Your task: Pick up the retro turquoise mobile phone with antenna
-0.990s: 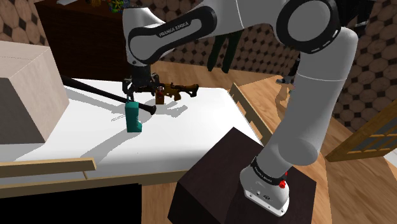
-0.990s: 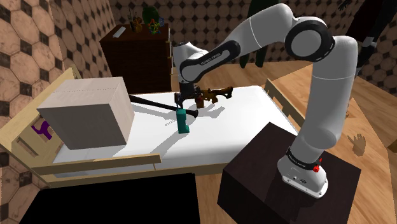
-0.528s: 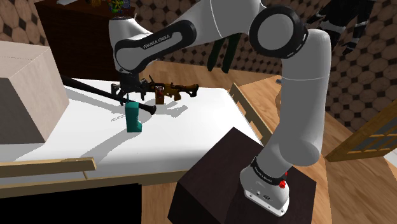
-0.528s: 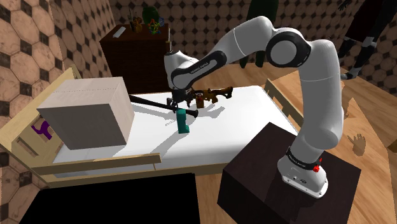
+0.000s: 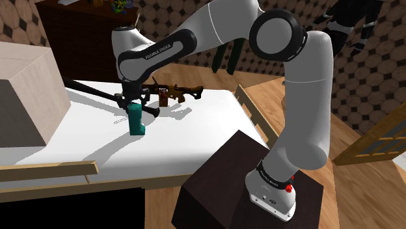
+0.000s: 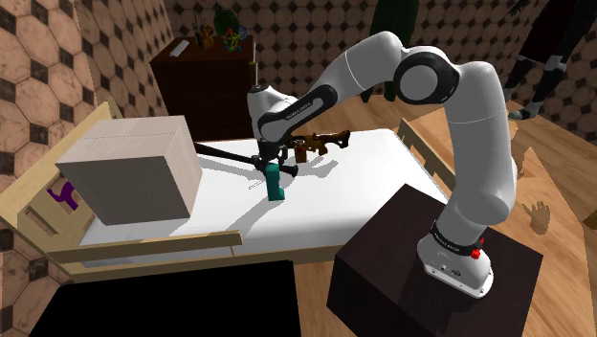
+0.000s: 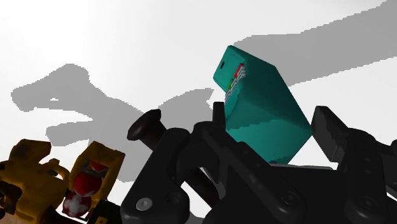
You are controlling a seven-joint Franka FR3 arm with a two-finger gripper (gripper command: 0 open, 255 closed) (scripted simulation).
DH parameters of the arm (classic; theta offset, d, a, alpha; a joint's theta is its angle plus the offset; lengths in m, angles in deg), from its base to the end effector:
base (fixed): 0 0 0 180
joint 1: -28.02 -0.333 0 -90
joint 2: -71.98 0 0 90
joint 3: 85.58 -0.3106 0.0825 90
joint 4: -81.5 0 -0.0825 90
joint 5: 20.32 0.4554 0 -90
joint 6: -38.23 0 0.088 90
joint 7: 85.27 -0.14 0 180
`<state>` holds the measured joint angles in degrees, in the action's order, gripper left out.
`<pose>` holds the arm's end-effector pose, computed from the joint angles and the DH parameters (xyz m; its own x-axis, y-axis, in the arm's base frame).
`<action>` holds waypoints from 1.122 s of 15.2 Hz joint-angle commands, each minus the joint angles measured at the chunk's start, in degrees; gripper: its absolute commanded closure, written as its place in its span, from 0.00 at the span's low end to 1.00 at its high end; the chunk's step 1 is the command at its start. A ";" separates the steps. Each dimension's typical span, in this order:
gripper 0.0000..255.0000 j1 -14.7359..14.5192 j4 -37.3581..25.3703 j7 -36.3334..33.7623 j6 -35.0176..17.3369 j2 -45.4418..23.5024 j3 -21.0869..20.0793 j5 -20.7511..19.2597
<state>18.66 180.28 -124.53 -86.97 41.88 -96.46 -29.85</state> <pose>0.6751 0.2321 0.1992 0.9674 -0.2526 -0.0186 -0.2511 -0.9660 0.0614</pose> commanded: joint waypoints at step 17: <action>1.00 0.29 -1.80 0.77 5.36 3.53 -0.54 1.01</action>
<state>18.92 178.66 -123.83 -82.21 44.97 -96.94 -28.96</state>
